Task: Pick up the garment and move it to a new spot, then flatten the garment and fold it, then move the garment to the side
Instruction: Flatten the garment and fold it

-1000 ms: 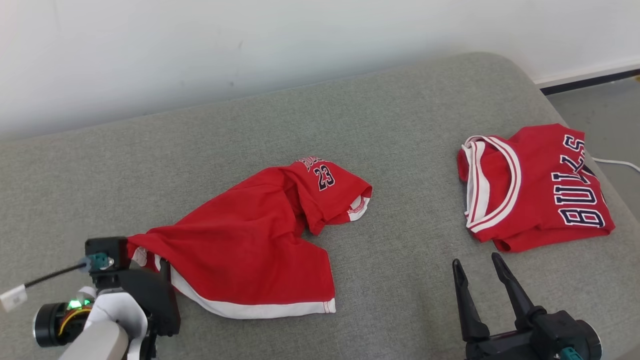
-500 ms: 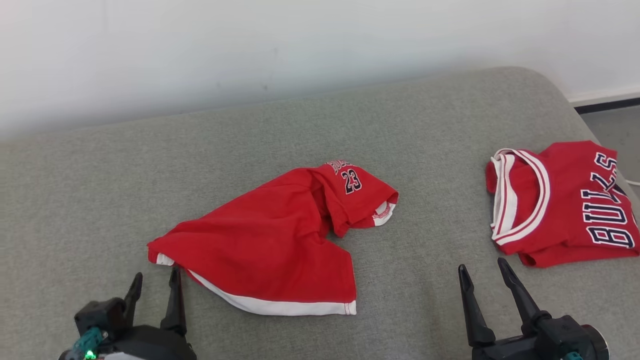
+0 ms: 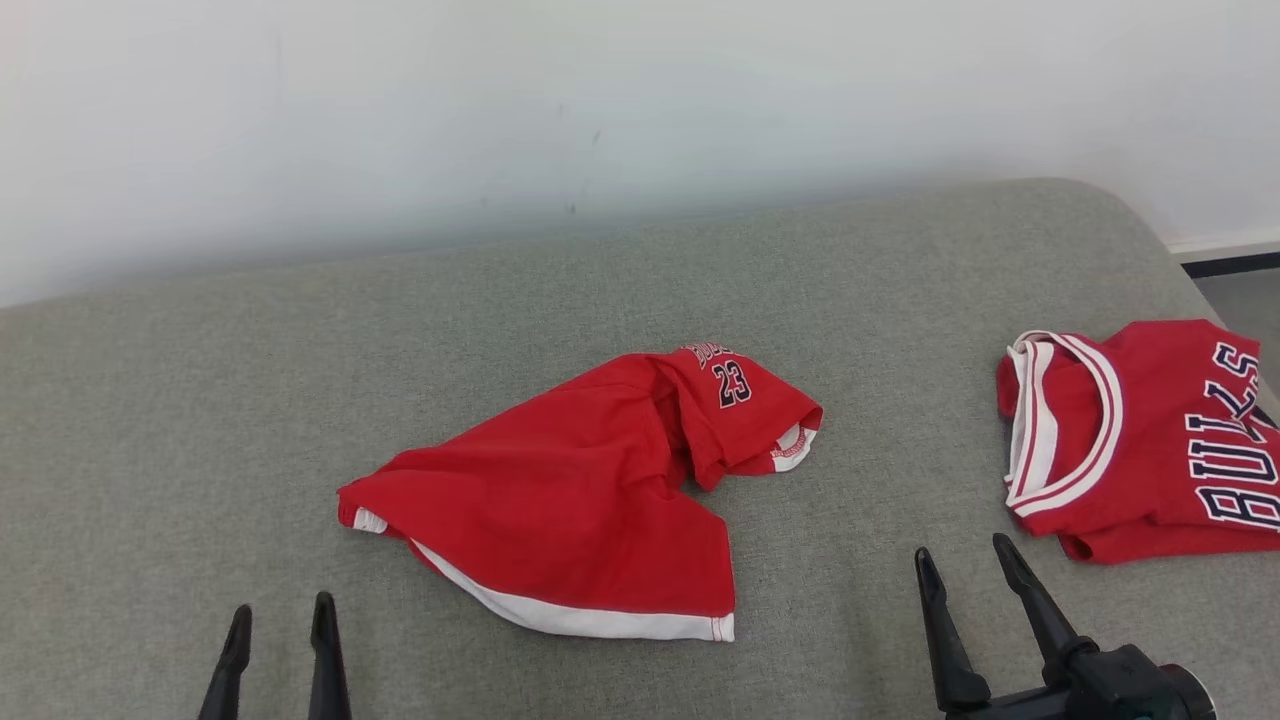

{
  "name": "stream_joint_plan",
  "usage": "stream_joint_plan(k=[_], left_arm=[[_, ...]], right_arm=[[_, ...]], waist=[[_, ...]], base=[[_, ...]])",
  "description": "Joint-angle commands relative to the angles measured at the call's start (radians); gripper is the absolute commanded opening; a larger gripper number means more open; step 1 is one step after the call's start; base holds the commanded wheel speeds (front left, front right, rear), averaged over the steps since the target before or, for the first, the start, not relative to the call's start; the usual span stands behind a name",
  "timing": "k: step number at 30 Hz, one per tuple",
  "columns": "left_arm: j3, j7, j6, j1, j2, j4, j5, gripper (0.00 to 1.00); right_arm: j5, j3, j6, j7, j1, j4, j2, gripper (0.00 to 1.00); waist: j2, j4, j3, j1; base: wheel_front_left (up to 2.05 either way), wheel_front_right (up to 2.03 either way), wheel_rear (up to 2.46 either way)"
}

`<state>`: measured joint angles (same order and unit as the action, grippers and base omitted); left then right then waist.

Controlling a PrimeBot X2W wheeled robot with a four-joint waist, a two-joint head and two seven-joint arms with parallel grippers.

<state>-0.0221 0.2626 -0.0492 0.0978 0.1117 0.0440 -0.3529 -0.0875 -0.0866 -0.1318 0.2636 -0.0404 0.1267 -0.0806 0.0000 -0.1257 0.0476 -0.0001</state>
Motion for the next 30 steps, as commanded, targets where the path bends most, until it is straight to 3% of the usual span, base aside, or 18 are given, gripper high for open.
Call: stream_joint_plan(k=[1, 6, 12, 21, 30], left_arm=[[0.010, 0.002, -0.004, 0.011, -0.001, -0.007, 0.012, 1.00], [0.087, 0.002, -0.056, 0.060, -0.043, -0.032, 0.093, 1.00], [0.111, 0.002, -0.076, 0.063, -0.058, -0.035, 0.122, 1.00], [0.098, 0.002, -0.081, 0.040, -0.061, -0.031, 0.123, 1.00], [0.068, 0.002, -0.080, 0.021, -0.061, -0.049, 0.126, 1.00]], right_arm=[[-0.007, -0.003, 0.003, 0.000, -0.002, 0.001, -0.005, 1.00], [-0.010, -0.014, 0.003, -0.007, -0.009, 0.003, -0.015, 1.00], [-0.034, -0.064, 0.003, -0.063, 0.022, 0.008, -0.028, 1.00], [-0.188, -0.234, 0.003, -0.446, 0.216, 0.126, -0.075, 1.00], [-0.325, -0.251, 0.003, -0.656, 0.361, 0.266, -0.038, 1.00]], waist=[[0.0000, 0.002, -0.003, 0.0001], [0.0000, 0.011, -0.010, 0.0001], [0.0000, 0.024, -0.011, 0.0001], [0.0000, 0.052, 0.005, 0.0001], [0.0000, 0.111, 0.033, 0.0001]], base=[[0.00, 0.00, 0.00], [0.00, 0.00, 0.00], [0.00, 0.00, 0.00], [0.00, 0.00, 0.00], [0.00, 0.00, 0.00]])
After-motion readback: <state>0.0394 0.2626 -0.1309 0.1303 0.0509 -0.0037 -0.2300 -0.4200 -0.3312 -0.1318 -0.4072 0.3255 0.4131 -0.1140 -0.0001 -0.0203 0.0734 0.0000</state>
